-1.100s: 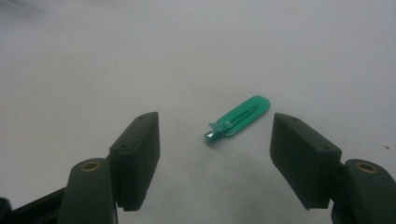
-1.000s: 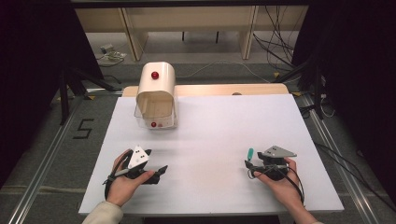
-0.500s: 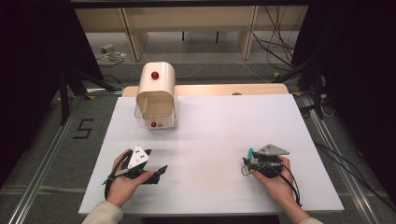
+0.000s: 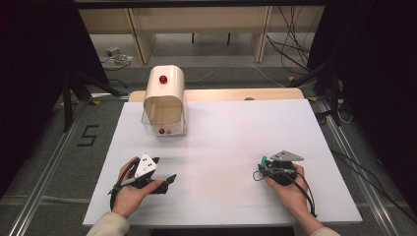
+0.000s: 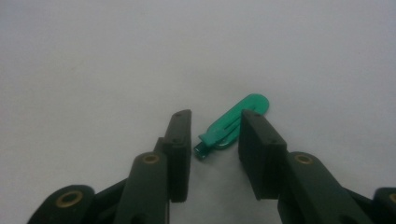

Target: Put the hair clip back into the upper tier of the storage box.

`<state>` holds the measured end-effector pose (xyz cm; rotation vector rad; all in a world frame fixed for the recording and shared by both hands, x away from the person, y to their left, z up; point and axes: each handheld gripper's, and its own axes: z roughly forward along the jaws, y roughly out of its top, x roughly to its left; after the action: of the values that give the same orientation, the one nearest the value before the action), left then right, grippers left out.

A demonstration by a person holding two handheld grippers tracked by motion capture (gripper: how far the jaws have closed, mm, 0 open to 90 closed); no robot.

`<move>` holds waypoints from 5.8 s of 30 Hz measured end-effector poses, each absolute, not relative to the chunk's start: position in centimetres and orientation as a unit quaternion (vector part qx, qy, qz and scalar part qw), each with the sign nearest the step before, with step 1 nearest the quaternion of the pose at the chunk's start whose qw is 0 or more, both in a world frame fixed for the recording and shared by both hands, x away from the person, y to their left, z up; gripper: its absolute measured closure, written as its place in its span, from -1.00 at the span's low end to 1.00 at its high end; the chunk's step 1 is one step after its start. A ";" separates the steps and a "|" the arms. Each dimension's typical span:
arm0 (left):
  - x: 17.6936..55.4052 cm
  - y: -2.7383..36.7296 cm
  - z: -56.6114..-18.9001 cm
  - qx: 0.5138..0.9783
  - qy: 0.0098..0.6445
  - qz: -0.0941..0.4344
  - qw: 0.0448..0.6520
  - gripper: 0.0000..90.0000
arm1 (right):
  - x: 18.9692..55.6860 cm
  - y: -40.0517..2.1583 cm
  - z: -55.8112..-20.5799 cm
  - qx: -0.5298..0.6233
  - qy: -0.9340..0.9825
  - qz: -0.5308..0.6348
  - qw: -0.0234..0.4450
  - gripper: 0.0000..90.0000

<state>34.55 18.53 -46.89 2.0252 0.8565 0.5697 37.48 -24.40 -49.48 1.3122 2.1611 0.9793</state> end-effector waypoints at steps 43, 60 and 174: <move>34.6 18.4 -47.0 0.811 0.338 0.226 0.422 -0.65 | 37.7 -25.1 -48.4 0.492 0.761 0.374 0.200 0.86; 34.6 18.4 -47.0 0.811 0.336 0.225 0.422 -0.65 | 37.3 -24.7 -47.3 0.457 0.770 0.396 0.205 0.86; 34.7 17.7 -47.1 0.812 0.332 0.217 0.429 -0.65 | 39.8 -16.3 -40.6 0.320 0.806 0.461 0.187 0.86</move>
<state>34.73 17.70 -47.14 2.0255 0.8278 0.5412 39.75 -16.25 -40.63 0.9018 2.2690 1.2970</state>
